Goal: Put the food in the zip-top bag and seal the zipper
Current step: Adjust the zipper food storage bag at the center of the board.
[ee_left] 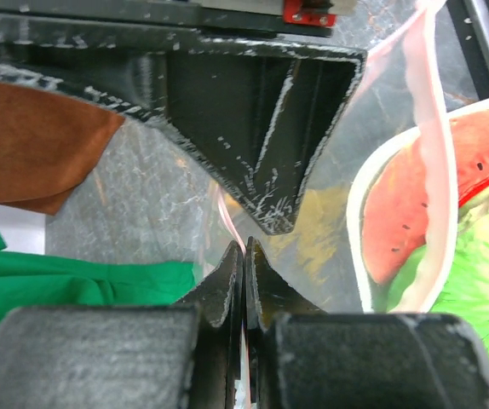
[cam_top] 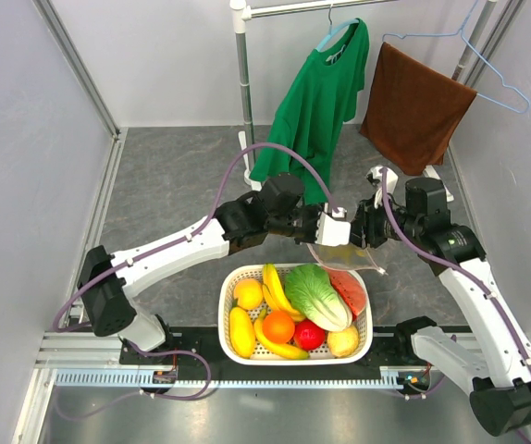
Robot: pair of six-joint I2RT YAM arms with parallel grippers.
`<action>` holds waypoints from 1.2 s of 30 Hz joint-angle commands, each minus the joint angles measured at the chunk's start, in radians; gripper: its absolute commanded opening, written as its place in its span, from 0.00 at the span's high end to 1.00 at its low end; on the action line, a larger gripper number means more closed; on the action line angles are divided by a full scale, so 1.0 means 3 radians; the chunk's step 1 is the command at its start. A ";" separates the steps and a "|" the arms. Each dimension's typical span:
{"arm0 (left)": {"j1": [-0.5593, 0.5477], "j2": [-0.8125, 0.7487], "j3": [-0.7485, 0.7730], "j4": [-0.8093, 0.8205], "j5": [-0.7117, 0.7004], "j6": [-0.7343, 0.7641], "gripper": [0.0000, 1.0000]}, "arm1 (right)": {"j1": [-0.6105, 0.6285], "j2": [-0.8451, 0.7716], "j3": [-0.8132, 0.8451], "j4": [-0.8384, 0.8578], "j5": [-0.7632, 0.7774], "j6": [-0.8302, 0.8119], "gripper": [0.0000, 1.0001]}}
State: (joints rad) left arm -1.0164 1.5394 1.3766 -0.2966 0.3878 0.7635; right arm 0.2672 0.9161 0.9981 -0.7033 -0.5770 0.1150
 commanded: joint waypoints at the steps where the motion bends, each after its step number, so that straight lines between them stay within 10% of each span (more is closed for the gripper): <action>1: -0.0012 0.0043 0.0157 -0.0029 0.0165 -0.0035 0.98 | 0.0009 -0.0001 0.0160 0.0084 0.0067 -0.0020 0.58; 13: -0.0007 0.0069 0.0192 -0.0085 0.0236 -0.0034 0.98 | 0.0009 0.0045 0.0421 -0.0274 0.0241 -0.0358 0.43; 23: -0.0002 0.0079 0.0177 -0.0131 0.0231 0.0032 0.98 | 0.0009 0.0127 0.0523 -0.0458 0.0180 -0.0660 0.72; 27: 0.0003 0.0089 0.0187 -0.0126 0.0247 0.0002 0.96 | 0.0014 0.0152 0.0595 -0.0453 0.0134 -0.0573 0.99; 31: 0.0069 -0.0048 0.0157 -0.0111 0.0379 -0.0264 0.80 | 0.0009 0.0163 0.0580 -0.0438 0.0185 -0.0435 1.00; 36: 0.0090 -0.0136 0.0095 -0.0136 0.0451 -0.0290 0.92 | 0.0014 0.0173 0.0523 -0.0402 0.0042 -0.0419 0.85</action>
State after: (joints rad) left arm -0.9955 1.5505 1.3960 -0.3302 0.4587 0.7231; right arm 0.2718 0.9642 1.1313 -0.8543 -0.5301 -0.0242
